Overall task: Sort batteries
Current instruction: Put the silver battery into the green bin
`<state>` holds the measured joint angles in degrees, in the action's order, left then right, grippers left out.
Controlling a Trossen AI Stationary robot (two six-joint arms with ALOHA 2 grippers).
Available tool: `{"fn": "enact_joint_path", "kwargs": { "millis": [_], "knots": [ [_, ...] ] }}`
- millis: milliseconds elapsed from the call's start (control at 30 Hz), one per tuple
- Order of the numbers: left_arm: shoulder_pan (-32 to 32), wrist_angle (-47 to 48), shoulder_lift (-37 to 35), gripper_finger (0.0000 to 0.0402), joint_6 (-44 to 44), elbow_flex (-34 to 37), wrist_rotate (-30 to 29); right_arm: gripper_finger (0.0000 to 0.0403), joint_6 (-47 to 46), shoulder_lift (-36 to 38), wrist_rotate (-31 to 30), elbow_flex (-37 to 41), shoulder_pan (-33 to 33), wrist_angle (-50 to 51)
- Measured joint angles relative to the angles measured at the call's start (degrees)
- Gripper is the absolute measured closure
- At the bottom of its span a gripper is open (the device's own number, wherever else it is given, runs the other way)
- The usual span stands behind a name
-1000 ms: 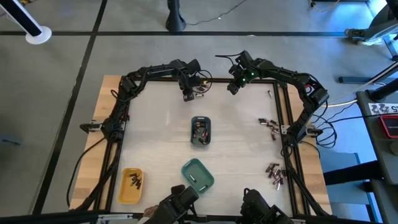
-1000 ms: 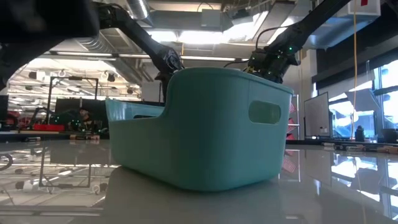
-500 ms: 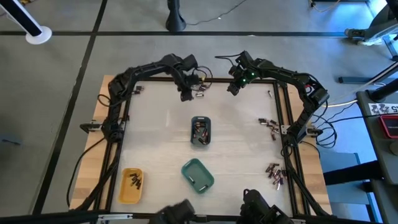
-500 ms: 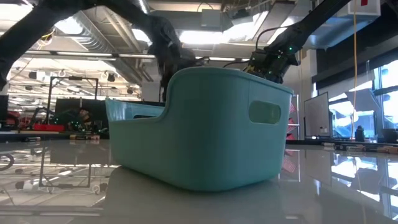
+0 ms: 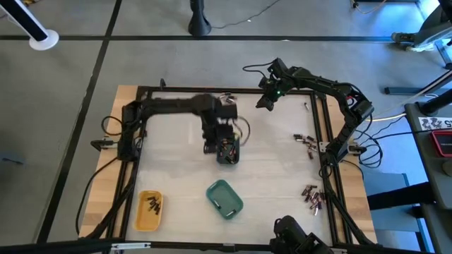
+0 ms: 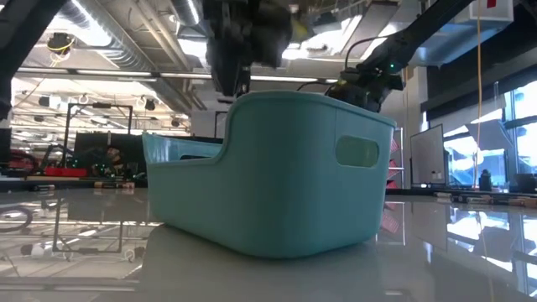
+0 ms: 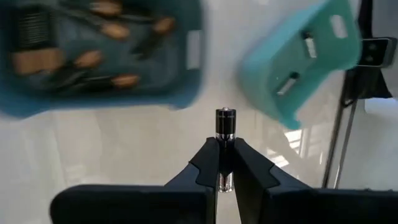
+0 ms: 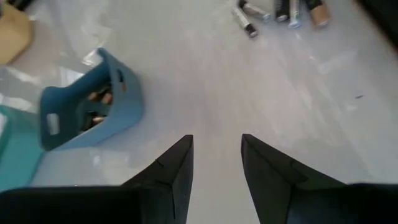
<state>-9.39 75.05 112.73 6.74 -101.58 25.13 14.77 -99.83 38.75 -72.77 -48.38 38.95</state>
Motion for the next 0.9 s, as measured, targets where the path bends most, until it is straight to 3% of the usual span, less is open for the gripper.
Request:
{"fn": "enact_joint_path", "kwargs": {
  "millis": [167,300,467,600,900],
  "knots": [
    [7.4,-2.2,0.0,0.0383,-5.4,0.0,-0.1,0.0267,0.1,0.0,1.9,0.0,0.6,2.9],
    [10.0,-3.7,-1.6,0.0383,-6.8,4.0,-0.9,0.0267,-0.7,0.9,-1.1,0.0,2.8,5.5],
    [13.9,-19.3,-6.9,0.0383,-11.1,16.3,-1.2,0.0267,-5.6,5.5,-10.6,0.0,7.7,8.1],
    [17.1,-30.9,-7.4,0.0382,-16.0,24.3,-1.1,0.0267,-8.2,10.5,-13.1,0.0,10.6,8.5],
    [21.0,-50.6,-7.2,0.0382,-23.8,30.0,-4.6,0.0267,-14.5,17.4,-18.3,0.0,15.0,9.1]
  ]
}}
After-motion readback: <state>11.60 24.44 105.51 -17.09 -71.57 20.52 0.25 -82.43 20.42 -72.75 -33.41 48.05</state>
